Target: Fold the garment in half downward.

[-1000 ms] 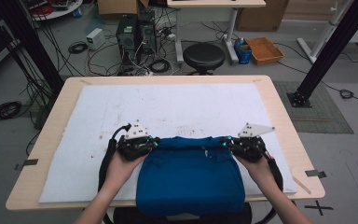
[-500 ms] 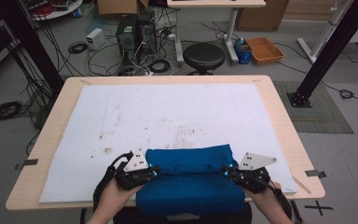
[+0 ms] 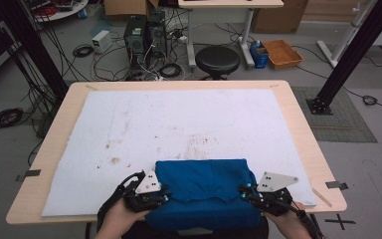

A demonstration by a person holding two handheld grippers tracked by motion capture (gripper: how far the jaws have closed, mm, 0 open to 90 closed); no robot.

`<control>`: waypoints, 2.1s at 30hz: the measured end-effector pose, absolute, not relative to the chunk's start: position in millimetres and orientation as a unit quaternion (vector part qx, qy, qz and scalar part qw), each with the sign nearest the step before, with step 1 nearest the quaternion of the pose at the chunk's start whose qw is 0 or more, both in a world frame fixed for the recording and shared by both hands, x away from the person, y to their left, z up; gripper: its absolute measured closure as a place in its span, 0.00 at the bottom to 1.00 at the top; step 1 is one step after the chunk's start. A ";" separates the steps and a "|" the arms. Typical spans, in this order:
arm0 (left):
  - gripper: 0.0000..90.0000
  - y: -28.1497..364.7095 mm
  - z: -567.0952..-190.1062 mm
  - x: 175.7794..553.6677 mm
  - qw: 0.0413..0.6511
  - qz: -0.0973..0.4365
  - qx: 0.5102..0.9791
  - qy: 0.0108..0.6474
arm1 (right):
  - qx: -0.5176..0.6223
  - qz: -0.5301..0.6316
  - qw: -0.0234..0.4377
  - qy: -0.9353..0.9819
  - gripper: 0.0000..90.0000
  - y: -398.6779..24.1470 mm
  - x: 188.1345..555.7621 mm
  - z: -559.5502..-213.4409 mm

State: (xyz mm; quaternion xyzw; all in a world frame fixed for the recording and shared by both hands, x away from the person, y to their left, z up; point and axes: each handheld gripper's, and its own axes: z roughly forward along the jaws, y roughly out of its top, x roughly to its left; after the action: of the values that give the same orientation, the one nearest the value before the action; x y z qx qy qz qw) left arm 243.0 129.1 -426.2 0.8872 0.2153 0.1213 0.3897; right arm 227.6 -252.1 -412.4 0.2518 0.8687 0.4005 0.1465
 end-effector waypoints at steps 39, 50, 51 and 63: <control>0.93 148.7 -434.2 349.5 0.404 0.127 0.815 0.396 | 0.404 0.409 0.100 0.812 0.93 -274.5 357.0 -426.6; 0.92 147.6 -424.6 407.8 0.390 0.150 0.816 0.399 | 0.404 0.390 0.132 0.817 0.93 -264.3 411.5 -417.0; 0.93 147.4 -424.4 412.8 0.389 0.151 0.816 0.400 | 0.407 0.392 0.135 0.814 0.93 -263.5 415.0 -417.2; 0.92 141.5 -423.5 449.1 0.380 0.154 0.819 0.400 | 0.425 0.372 0.148 0.812 0.93 -262.9 443.9 -424.2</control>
State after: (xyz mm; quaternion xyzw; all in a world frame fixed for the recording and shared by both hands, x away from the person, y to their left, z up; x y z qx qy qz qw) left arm 449.1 141.5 -423.5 0.8194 0.4003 0.1537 0.3803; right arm 443.9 -262.9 -424.2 0.4248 0.8119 0.3719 0.1484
